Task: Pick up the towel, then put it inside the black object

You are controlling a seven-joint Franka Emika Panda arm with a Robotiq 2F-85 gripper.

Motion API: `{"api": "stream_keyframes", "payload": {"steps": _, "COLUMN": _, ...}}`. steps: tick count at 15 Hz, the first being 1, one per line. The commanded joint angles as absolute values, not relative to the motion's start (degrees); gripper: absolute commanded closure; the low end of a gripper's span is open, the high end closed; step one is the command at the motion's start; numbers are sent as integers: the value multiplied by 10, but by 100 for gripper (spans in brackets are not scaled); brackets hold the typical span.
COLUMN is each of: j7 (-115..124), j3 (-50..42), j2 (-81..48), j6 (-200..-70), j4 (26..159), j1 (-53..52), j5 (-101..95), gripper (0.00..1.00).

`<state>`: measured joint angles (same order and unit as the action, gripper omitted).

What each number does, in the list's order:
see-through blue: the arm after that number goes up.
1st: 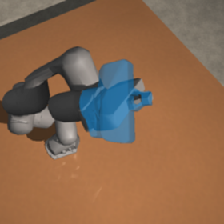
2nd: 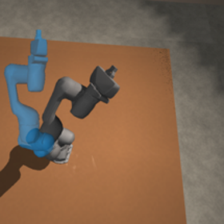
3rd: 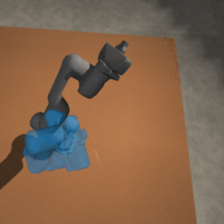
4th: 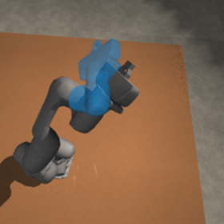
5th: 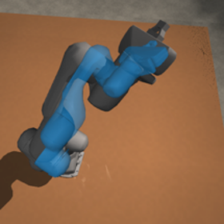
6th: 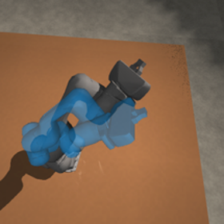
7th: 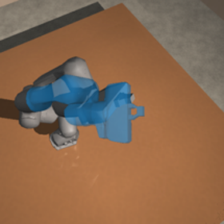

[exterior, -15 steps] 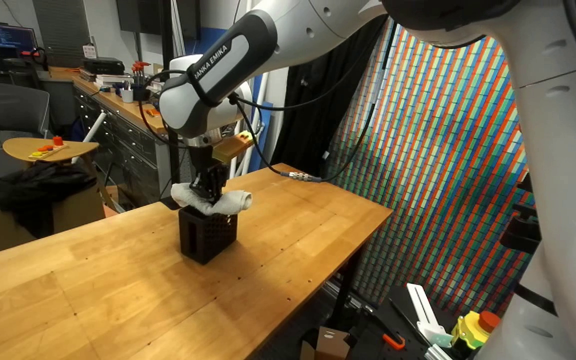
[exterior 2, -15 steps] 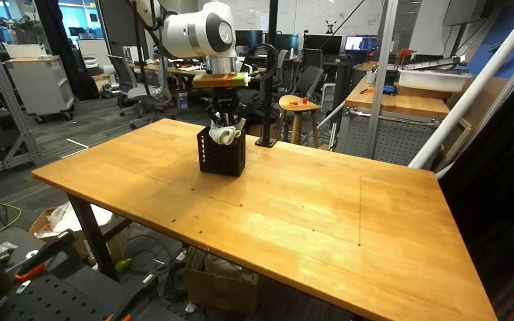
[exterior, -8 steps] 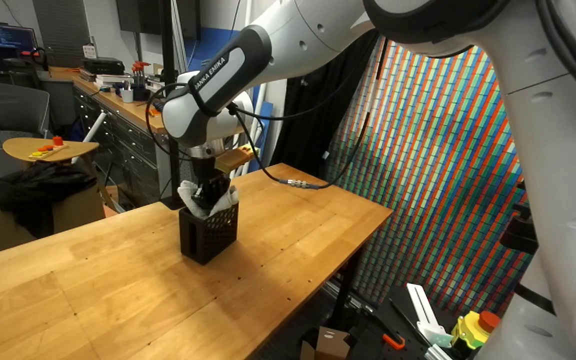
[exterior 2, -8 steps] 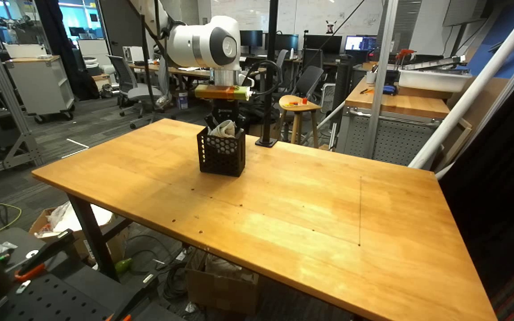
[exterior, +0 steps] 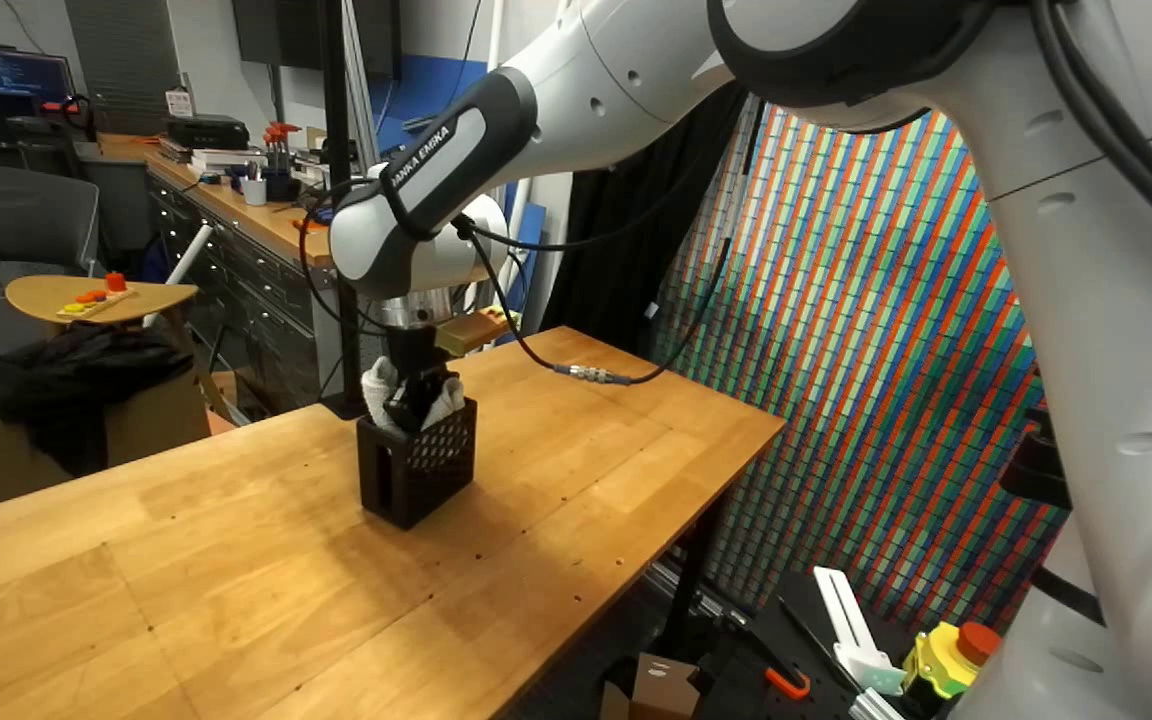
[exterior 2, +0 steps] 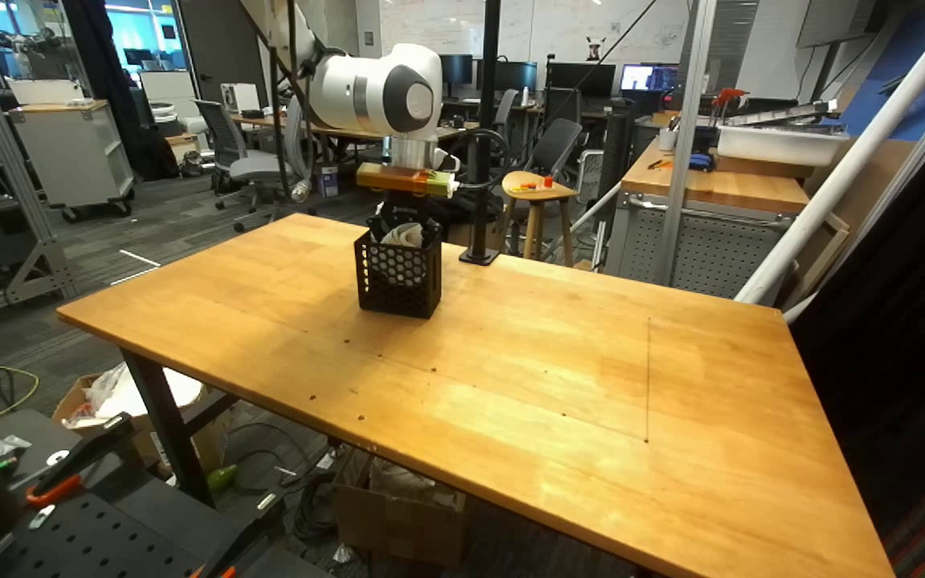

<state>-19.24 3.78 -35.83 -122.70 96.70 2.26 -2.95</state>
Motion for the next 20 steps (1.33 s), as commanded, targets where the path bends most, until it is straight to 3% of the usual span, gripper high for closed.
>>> {"api": "stream_keyframes", "payload": {"steps": 1, "j7": -204, "j3": 45, "j2": -365, "j6": -1214, "j4": 964, "j1": 29, "j5": -19, "gripper": 86}}
{"api": "stream_keyframes", "payload": {"steps": 20, "j7": -154, "j3": 36, "j2": -288, "j6": -1223, "j4": 997, "j1": -10, "j5": -43, "gripper": 86}}
